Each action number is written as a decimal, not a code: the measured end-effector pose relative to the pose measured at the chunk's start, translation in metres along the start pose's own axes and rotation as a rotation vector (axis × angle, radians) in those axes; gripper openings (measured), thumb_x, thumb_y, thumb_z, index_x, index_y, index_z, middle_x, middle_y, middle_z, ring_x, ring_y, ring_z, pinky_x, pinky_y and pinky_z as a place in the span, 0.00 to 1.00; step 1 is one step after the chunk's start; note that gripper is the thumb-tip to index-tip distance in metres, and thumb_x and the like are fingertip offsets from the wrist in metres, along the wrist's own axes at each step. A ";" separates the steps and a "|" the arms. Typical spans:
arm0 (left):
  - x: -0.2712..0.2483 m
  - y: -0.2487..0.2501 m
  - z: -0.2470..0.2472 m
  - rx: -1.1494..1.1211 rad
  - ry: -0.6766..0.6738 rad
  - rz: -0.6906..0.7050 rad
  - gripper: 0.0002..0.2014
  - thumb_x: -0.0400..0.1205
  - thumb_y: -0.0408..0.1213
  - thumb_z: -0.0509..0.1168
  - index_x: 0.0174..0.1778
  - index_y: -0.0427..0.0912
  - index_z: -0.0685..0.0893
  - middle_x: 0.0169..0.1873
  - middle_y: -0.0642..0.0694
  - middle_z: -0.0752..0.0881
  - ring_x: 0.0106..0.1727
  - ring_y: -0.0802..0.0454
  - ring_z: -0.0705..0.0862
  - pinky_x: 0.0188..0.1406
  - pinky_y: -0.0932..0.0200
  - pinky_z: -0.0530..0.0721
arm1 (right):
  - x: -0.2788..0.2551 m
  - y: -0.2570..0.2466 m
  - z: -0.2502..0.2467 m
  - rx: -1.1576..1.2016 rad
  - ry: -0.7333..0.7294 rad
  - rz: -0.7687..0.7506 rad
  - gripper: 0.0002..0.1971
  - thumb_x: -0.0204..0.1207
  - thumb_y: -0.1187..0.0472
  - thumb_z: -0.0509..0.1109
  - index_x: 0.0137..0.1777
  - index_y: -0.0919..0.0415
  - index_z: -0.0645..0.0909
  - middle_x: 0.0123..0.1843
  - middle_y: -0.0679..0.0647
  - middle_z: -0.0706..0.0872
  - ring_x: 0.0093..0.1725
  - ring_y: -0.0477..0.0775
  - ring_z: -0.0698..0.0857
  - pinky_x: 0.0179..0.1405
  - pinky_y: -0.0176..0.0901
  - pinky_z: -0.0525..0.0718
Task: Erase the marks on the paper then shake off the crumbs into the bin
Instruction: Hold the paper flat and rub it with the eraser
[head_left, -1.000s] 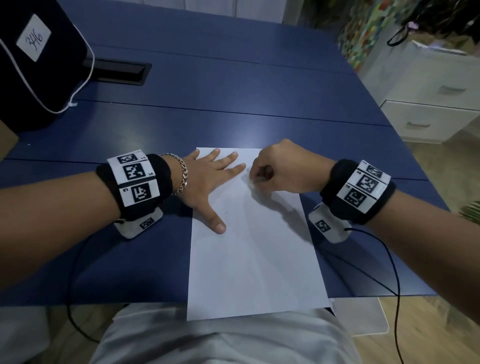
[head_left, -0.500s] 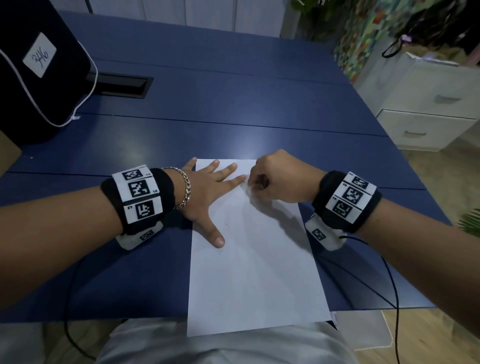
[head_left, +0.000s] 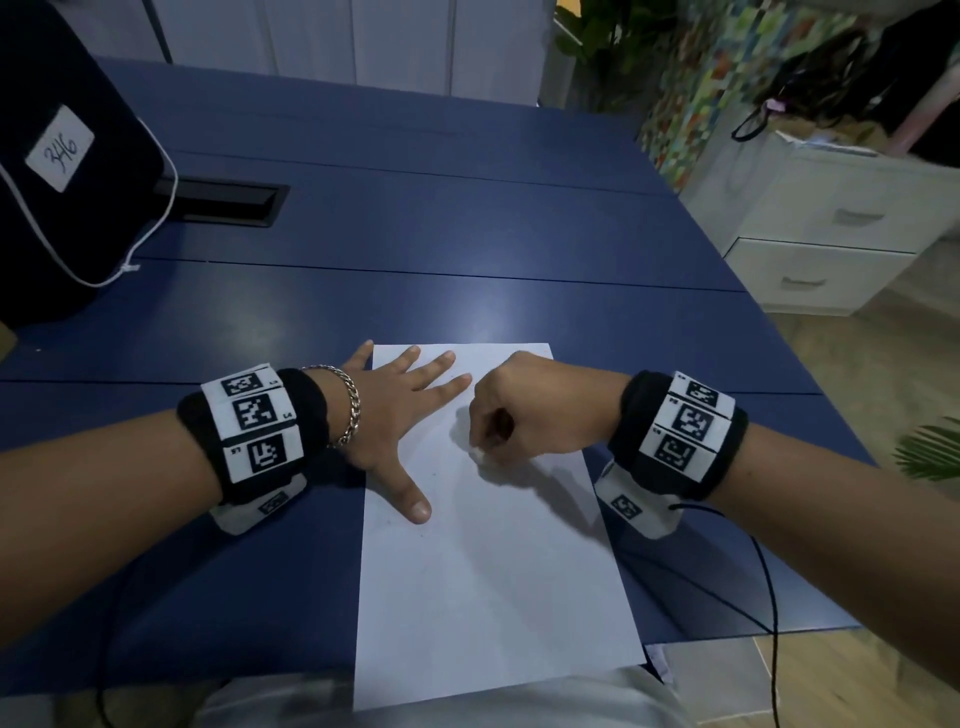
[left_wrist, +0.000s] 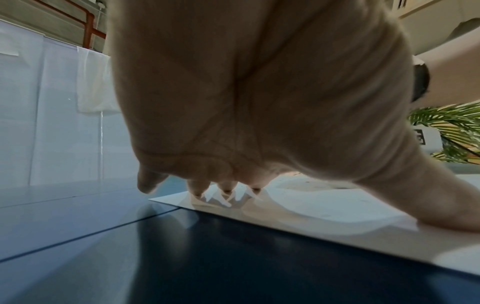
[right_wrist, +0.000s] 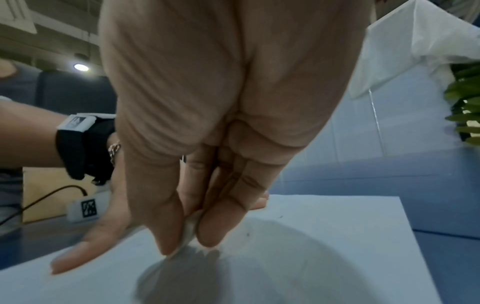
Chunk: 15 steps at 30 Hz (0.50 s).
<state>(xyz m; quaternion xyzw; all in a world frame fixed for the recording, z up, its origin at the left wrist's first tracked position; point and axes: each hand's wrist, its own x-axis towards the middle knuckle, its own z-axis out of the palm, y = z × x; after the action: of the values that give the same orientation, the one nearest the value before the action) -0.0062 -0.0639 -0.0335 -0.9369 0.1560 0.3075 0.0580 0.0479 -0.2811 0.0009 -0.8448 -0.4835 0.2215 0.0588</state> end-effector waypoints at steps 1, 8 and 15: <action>0.000 0.000 0.000 -0.001 -0.001 0.001 0.78 0.53 0.89 0.67 0.84 0.65 0.20 0.85 0.57 0.20 0.90 0.43 0.27 0.83 0.19 0.34 | 0.000 -0.001 -0.001 0.009 -0.021 0.000 0.05 0.74 0.52 0.80 0.49 0.49 0.93 0.42 0.42 0.92 0.41 0.39 0.87 0.40 0.26 0.82; -0.001 0.000 0.000 -0.010 0.004 0.002 0.79 0.52 0.90 0.67 0.84 0.65 0.20 0.86 0.57 0.22 0.90 0.43 0.28 0.82 0.18 0.34 | 0.010 0.011 -0.001 -0.038 0.160 0.047 0.05 0.73 0.59 0.77 0.47 0.53 0.92 0.42 0.45 0.91 0.40 0.45 0.87 0.41 0.42 0.86; 0.001 -0.001 0.001 -0.034 0.026 0.001 0.82 0.50 0.90 0.67 0.87 0.59 0.22 0.87 0.59 0.23 0.90 0.45 0.28 0.85 0.22 0.34 | 0.000 0.019 -0.018 0.060 0.185 0.097 0.07 0.74 0.54 0.81 0.51 0.49 0.94 0.43 0.40 0.93 0.42 0.39 0.89 0.47 0.35 0.85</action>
<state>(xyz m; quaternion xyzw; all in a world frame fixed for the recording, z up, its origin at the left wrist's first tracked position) -0.0057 -0.0627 -0.0348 -0.9417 0.1519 0.2977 0.0399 0.0707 -0.2889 0.0106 -0.8819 -0.4279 0.1594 0.1176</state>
